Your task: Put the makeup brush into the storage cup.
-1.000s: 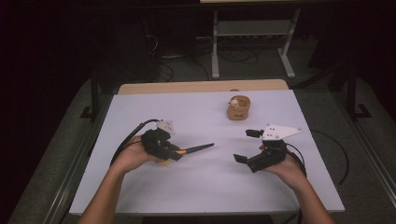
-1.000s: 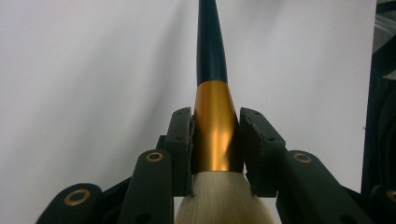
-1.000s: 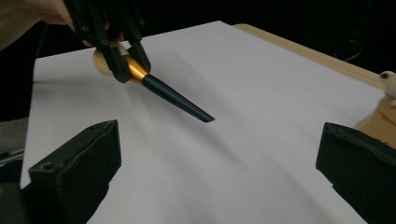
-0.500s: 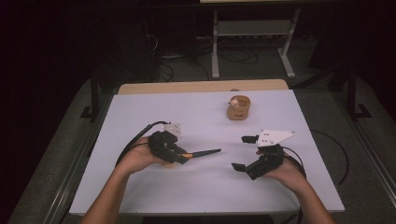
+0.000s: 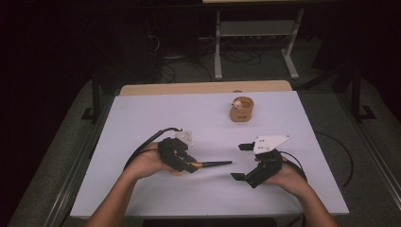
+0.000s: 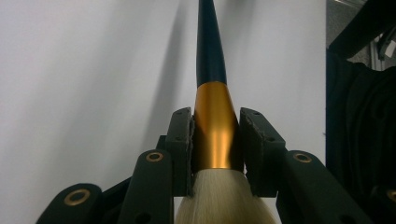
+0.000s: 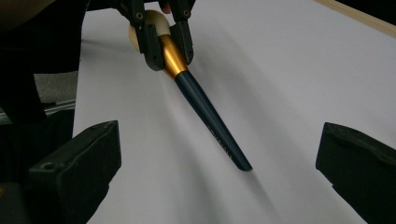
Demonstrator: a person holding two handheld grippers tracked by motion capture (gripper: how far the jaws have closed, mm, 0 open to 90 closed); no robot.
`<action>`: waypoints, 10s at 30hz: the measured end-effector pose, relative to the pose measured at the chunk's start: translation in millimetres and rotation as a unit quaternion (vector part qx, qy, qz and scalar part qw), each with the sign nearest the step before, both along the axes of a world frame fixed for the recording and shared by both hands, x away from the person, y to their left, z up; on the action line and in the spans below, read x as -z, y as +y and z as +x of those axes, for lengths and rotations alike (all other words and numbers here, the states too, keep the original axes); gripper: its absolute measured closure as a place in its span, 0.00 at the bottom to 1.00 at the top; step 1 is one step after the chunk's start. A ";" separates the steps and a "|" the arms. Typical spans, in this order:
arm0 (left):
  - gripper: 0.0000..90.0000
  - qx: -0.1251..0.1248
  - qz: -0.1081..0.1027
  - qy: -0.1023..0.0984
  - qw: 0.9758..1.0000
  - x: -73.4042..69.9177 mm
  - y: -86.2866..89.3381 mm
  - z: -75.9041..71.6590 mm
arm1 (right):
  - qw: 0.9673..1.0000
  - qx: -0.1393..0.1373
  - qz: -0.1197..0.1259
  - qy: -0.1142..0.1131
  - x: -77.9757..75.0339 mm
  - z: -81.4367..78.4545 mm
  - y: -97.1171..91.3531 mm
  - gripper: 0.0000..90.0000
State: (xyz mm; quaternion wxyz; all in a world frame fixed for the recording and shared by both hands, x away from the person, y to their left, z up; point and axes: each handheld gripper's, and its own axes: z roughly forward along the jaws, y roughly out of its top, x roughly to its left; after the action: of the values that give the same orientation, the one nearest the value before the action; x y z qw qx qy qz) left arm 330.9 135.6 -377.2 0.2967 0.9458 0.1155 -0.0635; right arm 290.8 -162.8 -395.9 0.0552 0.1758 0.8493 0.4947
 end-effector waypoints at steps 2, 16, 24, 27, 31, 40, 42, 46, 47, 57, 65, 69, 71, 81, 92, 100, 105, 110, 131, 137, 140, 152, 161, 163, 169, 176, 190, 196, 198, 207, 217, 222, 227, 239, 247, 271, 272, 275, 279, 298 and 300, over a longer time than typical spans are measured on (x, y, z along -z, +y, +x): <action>0.74 0.004 -0.004 0.005 1.000 -0.2 -2.3 -1.8 | 1.000 -0.004 -0.004 0.003 0.6 -0.6 1.2 0.04; 0.74 0.039 -0.010 0.020 0.999 1.7 -18.0 -9.8 | 0.998 -0.035 -0.046 0.024 8.1 -6.0 12.8 0.15; 0.74 0.056 -0.011 0.023 0.998 1.7 -24.7 -12.8 | 0.996 -0.056 -0.068 0.021 12.8 -8.2 20.5 0.24; 0.74 0.061 -0.008 0.023 0.998 2.7 -27.7 -14.1 | 0.995 -0.064 -0.074 0.024 13.6 -10.0 23.2 0.28; 0.74 0.065 -0.009 0.025 0.998 3.7 -31.4 -16.1 | 0.994 -0.069 -0.080 0.024 14.4 -11.8 26.3 0.32; 0.74 0.071 -0.010 0.027 0.997 3.1 -35.3 -19.3 | 0.991 -0.085 -0.106 0.008 18.3 -12.9 34.6 0.43; 0.74 0.074 -0.008 0.027 0.997 3.6 -35.9 -19.4 | 0.991 -0.085 -0.108 0.009 18.4 -14.2 36.6 0.47; 0.74 0.075 -0.008 0.028 0.997 3.7 -36.7 -20.1 | 0.990 -0.088 -0.114 0.004 17.6 -14.3 39.7 0.53; 0.74 0.076 -0.009 0.028 0.997 3.3 -37.1 -20.5 | 0.989 -0.091 -0.118 0.001 17.6 -14.0 40.4 0.54; 0.74 0.082 -0.004 0.029 0.996 3.7 -38.2 -21.0 | 0.985 -0.102 -0.138 -0.010 19.7 -16.8 50.3 0.62; 0.74 0.083 -0.004 0.025 0.996 4.2 -39.0 -21.2 | 0.983 -0.107 -0.146 -0.027 19.5 -17.0 56.8 0.68; 0.74 0.085 -0.004 0.027 0.996 4.3 -39.3 -21.4 | 0.983 -0.108 -0.147 -0.029 19.7 -17.1 58.3 0.71; 0.74 0.088 -0.003 0.025 0.996 4.4 -39.5 -21.0 | 0.982 -0.109 -0.149 -0.027 19.8 -18.0 59.6 0.73; 0.74 0.082 -0.007 0.032 0.996 6.5 -40.4 -21.1 | 0.980 -0.115 -0.158 -0.035 21.3 -18.3 63.3 0.78; 0.73 0.083 -0.008 0.036 0.996 6.6 -39.8 -20.4 | 0.979 -0.117 -0.162 -0.033 22.0 -19.2 64.9 0.80; 0.73 0.088 -0.007 0.042 0.995 8.3 -39.6 -19.0 | 0.978 -0.125 -0.162 -0.034 23.3 -19.6 64.9 0.82; 0.73 0.087 -0.009 0.047 0.995 9.1 -39.5 -19.2 | 0.979 -0.129 -0.157 -0.031 23.6 -19.3 64.6 0.82; 0.72 0.081 -0.014 0.057 0.995 10.7 -38.4 -17.6 | 0.979 -0.130 -0.152 -0.024 24.7 -18.5 63.8 0.82; 0.30 0.007 -0.124 0.004 0.992 -9.0 -6.7 -3.1 | 0.986 -0.089 -0.136 -0.023 19.6 -14.4 50.7 0.82; 0.23 -0.012 -0.149 -0.020 0.988 -14.6 4.8 -0.3 | 0.990 -0.065 -0.124 -0.013 17.5 -13.8 45.3 0.82; 0.17 -0.025 -0.155 -0.027 0.987 -16.9 10.0 1.0 | 0.990 -0.057 -0.126 -0.026 16.0 -10.1 39.2 0.82; 0.13 -0.074 -0.187 -0.047 0.979 -15.4 23.8 6.9 | 0.996 0.004 -0.092 -0.017 8.9 -4.3 23.9 0.82; 0.12 -0.098 -0.205 -0.050 0.973 -6.7 31.2 9.1 | 0.997 0.044 -0.066 -0.003 4.8 -2.2 18.8 0.82; 0.12 -0.099 -0.211 -0.053 0.971 -5.6 30.9 8.6 | 0.997 0.056 -0.061 -0.004 3.8 -1.2 16.7 0.82; 0.12 -0.091 -0.227 -0.066 0.967 2.0 22.5 4.6 | 0.995 0.083 -0.048 -0.007 0.6 0.5 10.2 0.82; 0.12 -0.095 -0.243 -0.066 0.963 7.8 13.6 2.3 | 0.994 0.108 -0.023 -0.003 -2.9 1.8 5.7 0.82; 0.13 -0.115 -0.278 -0.054 0.952 10.9 9.4 2.1 | 0.992 0.127 0.013 -0.011 -6.1 0.5 6.8 0.82; 0.14 -0.115 -0.281 -0.049 0.951 14.1 4.6 0.8 | 0.992 0.124 0.023 -0.010 -6.0 -0.5 11.0 0.82; 0.14 -0.114 -0.282 -0.047 0.951 14.7 3.5 0.8 | 0.992 0.123 0.027 -0.012 -5.9 -0.2 11.5 0.82; 0.23 -0.109 -0.298 -0.046 0.947 13.8 -1.1 -2.8 | 0.992 0.117 0.042 -0.013 -5.7 -1.9 16.6 0.82; 0.39 -0.102 -0.311 -0.042 0.944 11.8 -2.1 -5.2 | 0.993 0.108 0.045 -0.012 -3.2 -3.7 26.5 0.82; 0.45 -0.100 -0.309 -0.036 0.945 12.9 -4.2 -5.7 | 0.993 0.106 0.044 -0.012 -3.1 -4.2 28.1 0.82; 0.50 -0.103 -0.310 -0.036 0.944 12.8 -5.3 -5.9 | 0.994 0.103 0.046 -0.011 -3.0 -4.6 29.1 0.82; 0.59 -0.115 -0.322 -0.030 0.939 10.6 -4.5 -5.0 | 0.994 0.099 0.050 -0.011 -0.8 -5.3 36.1 0.82; 0.56 -0.122 -0.339 -0.024 0.933 10.2 -6.6 -5.6 | 0.994 0.095 0.060 -0.011 0.1 -5.6 42.3 0.82; 0.63 -0.143 -0.351 -0.017 0.925 14.0 -9.6 -4.1 | 0.994 0.099 0.050 -0.008 5.8 -6.1 51.2 0.82; 0.64 -0.143 -0.352 -0.017 0.925 14.3 -9.9 -3.9 | 0.994 0.098 0.049 -0.008 6.4 -5.9 51.7 0.82; 0.65 -0.143 -0.352 -0.015 0.925 14.8 -10.6 -3.9 | 0.994 0.097 0.049 -0.006 6.9 -6.4 52.7 0.82; 0.68 -0.141 -0.351 -0.015 0.926 15.2 -10.0 -3.2 | 0.994 0.094 0.047 -0.007 8.0 -6.3 53.4 0.82; 0.73 -0.135 -0.350 -0.004 0.927 14.2 -12.1 -4.3 | 0.995 0.092 0.044 -0.009 9.3 -7.0 54.4 0.81; 0.73 -0.133 -0.349 -0.006 0.928 13.5 -12.2 -4.9 | 0.995 0.091 0.044 -0.010 9.3 -7.0 54.4 0.81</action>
State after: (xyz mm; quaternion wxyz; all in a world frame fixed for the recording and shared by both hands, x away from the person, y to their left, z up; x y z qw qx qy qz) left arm 326.0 123.3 -390.7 0.6142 0.7590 0.2093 -0.0539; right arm 283.8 -108.3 -405.2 0.1007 0.2498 0.8067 0.5260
